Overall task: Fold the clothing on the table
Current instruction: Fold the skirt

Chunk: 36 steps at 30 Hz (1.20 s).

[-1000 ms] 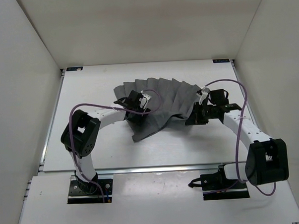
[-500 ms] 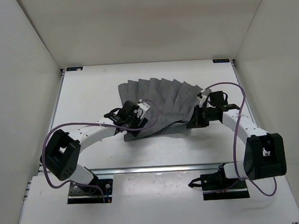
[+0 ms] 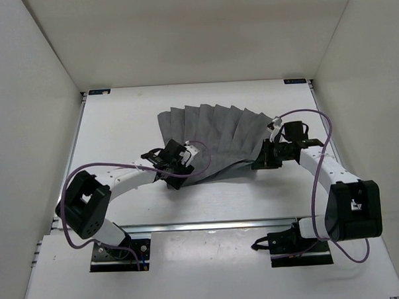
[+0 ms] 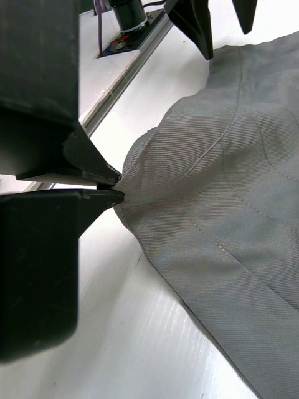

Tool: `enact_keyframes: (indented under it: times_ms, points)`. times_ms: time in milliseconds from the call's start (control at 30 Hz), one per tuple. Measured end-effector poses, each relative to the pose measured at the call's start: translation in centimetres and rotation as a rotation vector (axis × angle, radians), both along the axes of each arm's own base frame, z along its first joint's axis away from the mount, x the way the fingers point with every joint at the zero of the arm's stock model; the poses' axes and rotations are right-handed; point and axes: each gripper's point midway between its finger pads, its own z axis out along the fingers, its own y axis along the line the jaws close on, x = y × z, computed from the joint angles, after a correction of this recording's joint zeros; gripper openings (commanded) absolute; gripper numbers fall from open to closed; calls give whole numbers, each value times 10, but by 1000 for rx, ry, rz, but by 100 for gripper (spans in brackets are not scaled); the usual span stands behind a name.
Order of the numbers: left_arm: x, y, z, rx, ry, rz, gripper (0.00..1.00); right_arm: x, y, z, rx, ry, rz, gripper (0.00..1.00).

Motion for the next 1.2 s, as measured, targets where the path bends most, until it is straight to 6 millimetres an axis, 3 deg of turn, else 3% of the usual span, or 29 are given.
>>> enact_keyframes:
  times_ms: [300, 500, 600, 633, 667, 1000, 1100, 1200]
  points:
    - [-16, 6, -22, 42, 106, -9, 67, 2, -6, 1, -6, -13, -8, 0]
    - [-20, -1, -25, 7, 142, -25, 47, 2, -6, 2, -6, -17, -5, 1]
    - [-18, -6, -26, -18, 142, -18, 27, 1, -6, 2, -5, -17, -4, 0]
    - [-17, -7, -26, -25, 141, -15, 9, 1, -6, 2, -5, -17, -4, 0]
    - [-15, -8, -25, -34, 139, -8, 0, 1, -6, 2, -5, -17, -4, 0]
    - [-15, -6, -15, -20, 147, 64, 0, -12, -1, 10, -39, -47, 41, 0]
    - [-21, -5, 10, -55, 140, 86, 0, -24, 1, 24, -56, -96, 72, 0]
    - [-24, -5, 52, -133, 83, 103, 0, -41, 1, 41, -61, -166, 91, 0]
